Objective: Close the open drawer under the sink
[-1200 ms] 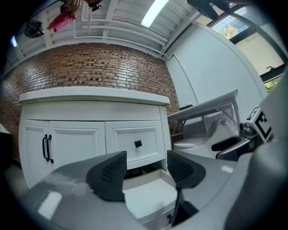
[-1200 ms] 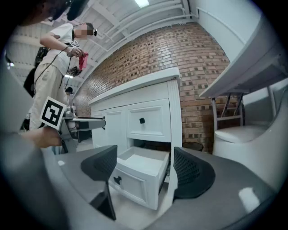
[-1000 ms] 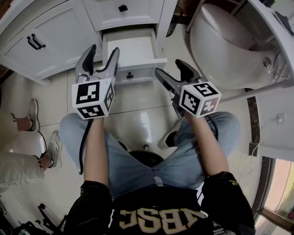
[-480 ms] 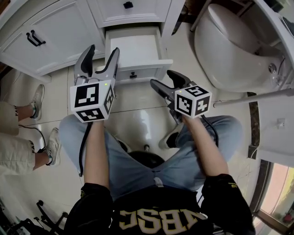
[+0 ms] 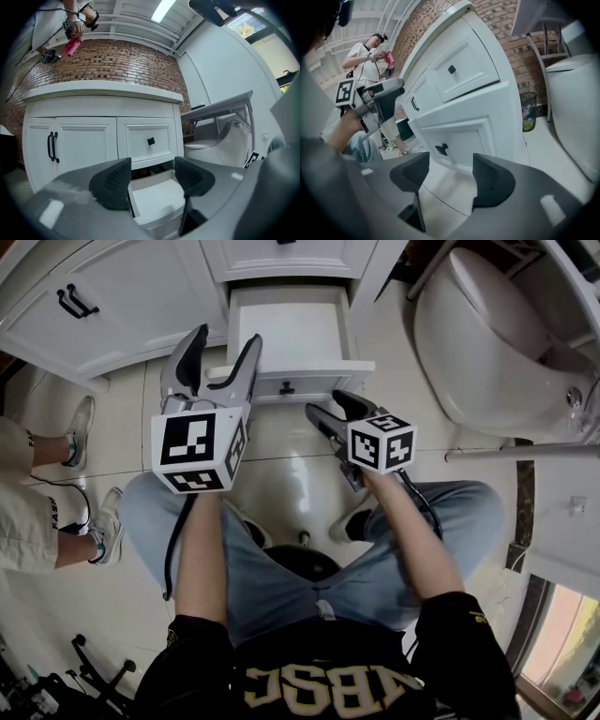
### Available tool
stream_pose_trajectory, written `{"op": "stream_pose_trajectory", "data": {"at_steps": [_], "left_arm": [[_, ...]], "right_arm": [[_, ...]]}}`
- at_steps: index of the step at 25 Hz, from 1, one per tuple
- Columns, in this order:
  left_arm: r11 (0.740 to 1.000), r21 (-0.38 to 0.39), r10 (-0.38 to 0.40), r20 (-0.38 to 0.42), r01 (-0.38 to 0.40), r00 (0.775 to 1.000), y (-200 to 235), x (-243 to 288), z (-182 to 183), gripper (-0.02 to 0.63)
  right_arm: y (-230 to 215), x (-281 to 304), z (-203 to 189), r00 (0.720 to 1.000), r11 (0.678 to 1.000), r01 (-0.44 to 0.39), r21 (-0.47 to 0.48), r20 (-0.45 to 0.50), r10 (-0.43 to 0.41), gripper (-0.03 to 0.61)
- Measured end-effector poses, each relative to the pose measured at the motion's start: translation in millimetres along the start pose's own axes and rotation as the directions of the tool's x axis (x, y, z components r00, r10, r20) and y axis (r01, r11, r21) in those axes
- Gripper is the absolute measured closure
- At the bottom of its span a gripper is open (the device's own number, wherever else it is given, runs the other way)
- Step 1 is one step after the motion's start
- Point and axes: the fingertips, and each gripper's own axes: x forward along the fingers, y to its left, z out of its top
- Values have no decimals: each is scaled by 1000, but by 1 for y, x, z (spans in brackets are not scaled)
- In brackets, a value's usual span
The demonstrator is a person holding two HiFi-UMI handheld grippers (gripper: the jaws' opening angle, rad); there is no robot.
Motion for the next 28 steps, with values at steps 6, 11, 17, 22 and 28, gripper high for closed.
{"op": "stream_pose_trajectory", "data": {"at_steps": [6,11,17,22,28], "left_arm": [[1000,-17,-11,-17,11,1000,-1,3,-6,322],[1000,-25,-16,-27,15,999,-1,4,-11,322],[999,-30,-13,-36,11,999,4,4,-15,322],[999,-45,-9,-36,7,999,6,2,-16,322],[998,-63,-2,-37,0,999,13,-3,-17,322]], "right_arm": [[2,21,-9,1000,999,-18,35,-19,19,295],[16,36,-2,998,998,-53,19,-16,53,305],[21,51,3,998,998,-61,22,-12,61,328],[27,61,3,996,996,-82,41,-25,83,347],[27,69,1,998,999,-44,16,-45,45,433]]}}
